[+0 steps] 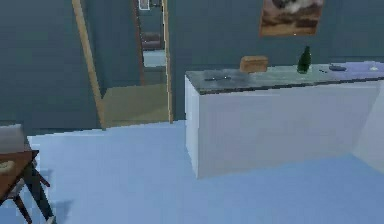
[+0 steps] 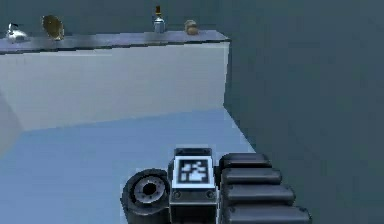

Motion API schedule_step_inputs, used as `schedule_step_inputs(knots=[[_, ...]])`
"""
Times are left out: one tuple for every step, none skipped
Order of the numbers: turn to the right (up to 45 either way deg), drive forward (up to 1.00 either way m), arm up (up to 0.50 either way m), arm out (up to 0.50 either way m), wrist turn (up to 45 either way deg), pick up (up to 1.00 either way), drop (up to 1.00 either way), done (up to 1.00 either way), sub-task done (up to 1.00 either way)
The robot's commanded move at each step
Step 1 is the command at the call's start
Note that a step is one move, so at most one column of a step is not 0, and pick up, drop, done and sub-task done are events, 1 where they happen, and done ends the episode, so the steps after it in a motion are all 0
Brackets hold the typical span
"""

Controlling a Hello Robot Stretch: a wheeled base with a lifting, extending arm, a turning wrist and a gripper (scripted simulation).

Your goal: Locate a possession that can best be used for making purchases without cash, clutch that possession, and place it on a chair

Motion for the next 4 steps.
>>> schedule_step_inputs(knots=[[-45.0, 0.0, 0.0, 0.0, 0.0, 0.0, 0.0, 0.0, 0.0], [-45.0, 0.0, 0.0, 0.0, 0.0, 0.0, 0.0, 0.0, 0.0], [-24.0, 0.0, 0.0, 0.0, 0.0, 0.0, 0.0, 0.0, 0.0], [45.0, 0.0, 0.0, 0.0, 0.0, 0.0, 0.0, 0.0, 0.0]])
